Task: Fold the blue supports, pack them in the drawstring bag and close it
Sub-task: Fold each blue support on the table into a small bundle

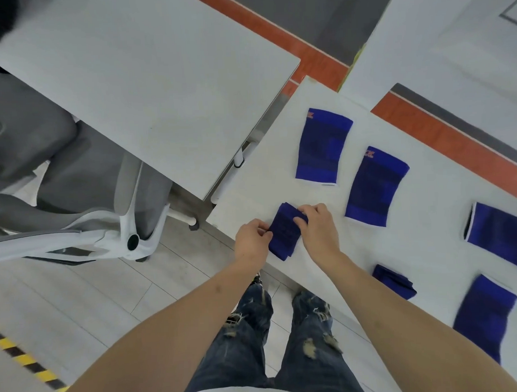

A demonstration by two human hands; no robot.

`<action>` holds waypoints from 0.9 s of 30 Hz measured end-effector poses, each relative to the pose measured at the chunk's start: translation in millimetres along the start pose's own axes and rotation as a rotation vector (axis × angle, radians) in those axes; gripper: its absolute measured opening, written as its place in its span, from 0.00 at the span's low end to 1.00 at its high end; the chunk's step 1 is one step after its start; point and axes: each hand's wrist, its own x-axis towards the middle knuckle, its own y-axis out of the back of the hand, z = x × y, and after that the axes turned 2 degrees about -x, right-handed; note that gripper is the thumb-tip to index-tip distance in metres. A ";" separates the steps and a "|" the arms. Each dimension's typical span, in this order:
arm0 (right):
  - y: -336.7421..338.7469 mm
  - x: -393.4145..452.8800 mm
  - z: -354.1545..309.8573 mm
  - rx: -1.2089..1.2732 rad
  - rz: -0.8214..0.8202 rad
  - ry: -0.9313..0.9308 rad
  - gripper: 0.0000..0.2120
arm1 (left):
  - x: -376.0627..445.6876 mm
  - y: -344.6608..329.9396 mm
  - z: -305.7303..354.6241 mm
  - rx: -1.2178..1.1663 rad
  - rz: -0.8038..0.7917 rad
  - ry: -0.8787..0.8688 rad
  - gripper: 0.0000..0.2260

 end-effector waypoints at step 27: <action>52.9 -40.4 13.4 0.458 -0.004 0.075 0.12 | -6.8 -5.6 29.9 0.206 -0.060 -0.513 0.11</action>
